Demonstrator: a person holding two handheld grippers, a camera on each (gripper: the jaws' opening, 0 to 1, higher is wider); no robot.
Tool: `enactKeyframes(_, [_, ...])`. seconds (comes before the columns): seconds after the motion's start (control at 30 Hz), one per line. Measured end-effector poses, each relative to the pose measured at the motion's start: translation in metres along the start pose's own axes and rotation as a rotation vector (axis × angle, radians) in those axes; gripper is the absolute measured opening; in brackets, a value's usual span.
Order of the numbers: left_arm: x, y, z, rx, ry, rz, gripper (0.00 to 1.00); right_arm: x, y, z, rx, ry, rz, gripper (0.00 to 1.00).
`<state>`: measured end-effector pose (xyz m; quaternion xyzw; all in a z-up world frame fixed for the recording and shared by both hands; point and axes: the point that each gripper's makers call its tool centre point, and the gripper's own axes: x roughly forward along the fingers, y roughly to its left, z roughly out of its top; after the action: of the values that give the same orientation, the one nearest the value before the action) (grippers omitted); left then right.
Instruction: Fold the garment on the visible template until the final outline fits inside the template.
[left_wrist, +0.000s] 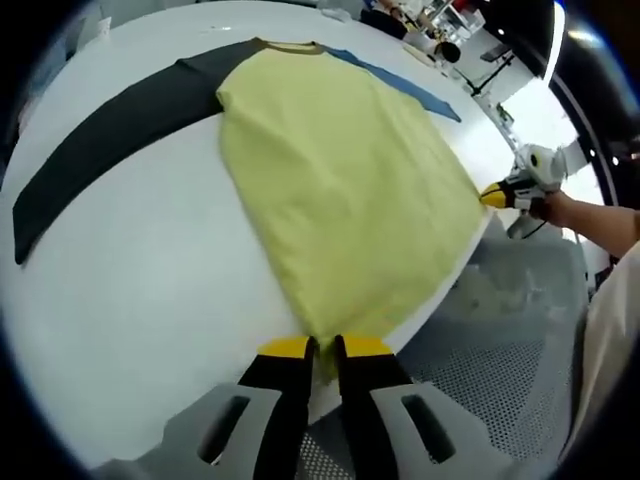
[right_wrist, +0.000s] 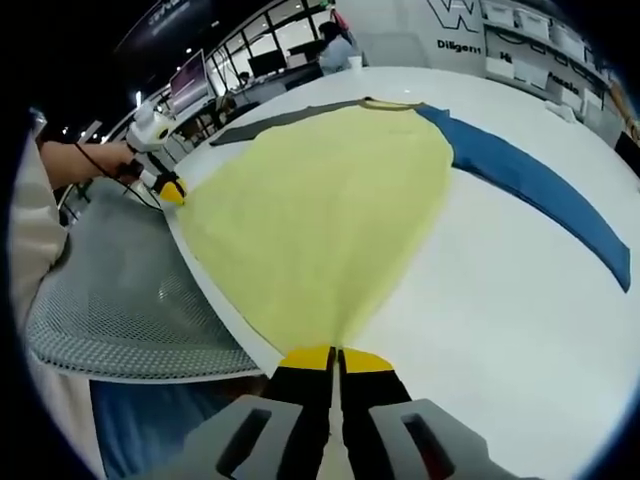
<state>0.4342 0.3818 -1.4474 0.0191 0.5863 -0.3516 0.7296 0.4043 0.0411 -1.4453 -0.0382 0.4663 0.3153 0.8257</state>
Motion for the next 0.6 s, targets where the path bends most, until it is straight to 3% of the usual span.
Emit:
enactKeyframes(0.17, [-0.0013, -0.0077, -0.0043, -0.041, 0.021, -0.050, 0.06, -0.0021, -0.0051, -0.0021, 0.013, 0.007, -0.017, 0.00])
enactKeyframes(0.6, [-0.0047, -0.0012, -0.0075, -0.062, 0.033, -0.061, 0.06, -0.0031, -0.0075, -0.0045, 0.023, 0.031, -0.018, 0.00])
